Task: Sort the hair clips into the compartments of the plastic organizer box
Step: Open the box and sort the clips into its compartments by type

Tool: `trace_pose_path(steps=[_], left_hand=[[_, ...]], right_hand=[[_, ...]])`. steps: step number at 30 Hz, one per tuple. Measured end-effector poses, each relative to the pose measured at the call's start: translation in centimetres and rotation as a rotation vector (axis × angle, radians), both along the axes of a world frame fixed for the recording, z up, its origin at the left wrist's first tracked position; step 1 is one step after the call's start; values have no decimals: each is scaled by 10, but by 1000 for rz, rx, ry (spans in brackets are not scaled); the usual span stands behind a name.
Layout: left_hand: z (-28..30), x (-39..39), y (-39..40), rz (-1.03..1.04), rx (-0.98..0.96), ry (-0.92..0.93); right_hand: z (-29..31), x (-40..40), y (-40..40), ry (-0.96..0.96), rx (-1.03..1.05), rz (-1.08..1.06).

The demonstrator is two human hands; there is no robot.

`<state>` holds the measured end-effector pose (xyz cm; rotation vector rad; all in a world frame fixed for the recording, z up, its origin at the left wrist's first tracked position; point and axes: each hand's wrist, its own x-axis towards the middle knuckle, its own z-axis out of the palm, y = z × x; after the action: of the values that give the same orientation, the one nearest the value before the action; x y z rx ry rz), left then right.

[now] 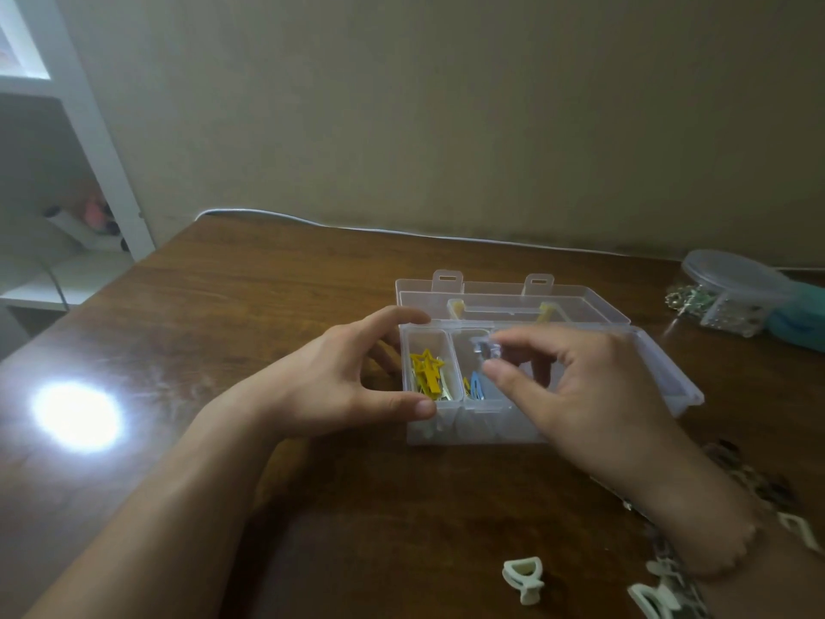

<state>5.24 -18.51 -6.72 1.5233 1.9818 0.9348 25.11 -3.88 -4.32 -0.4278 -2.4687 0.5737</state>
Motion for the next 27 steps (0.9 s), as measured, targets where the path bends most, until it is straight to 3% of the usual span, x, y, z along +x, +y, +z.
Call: trace_pose_path(steps=[5, 10, 16, 23, 27], left_hand=[[0, 0, 0, -2, -4, -4], [1, 1, 1, 6, -8, 4], [1, 0, 0, 3, -9, 5], [0, 1, 0, 4, 1, 10], [1, 2, 0, 0, -4, 15]], right_hand=[[-1, 3, 0, -51, 78, 42], [0, 6, -2, -279, 324, 102], [7, 8, -1, -385, 192, 113], [12, 4, -2, -586, 216, 133], [12, 3, -2, -508, 174, 110]])
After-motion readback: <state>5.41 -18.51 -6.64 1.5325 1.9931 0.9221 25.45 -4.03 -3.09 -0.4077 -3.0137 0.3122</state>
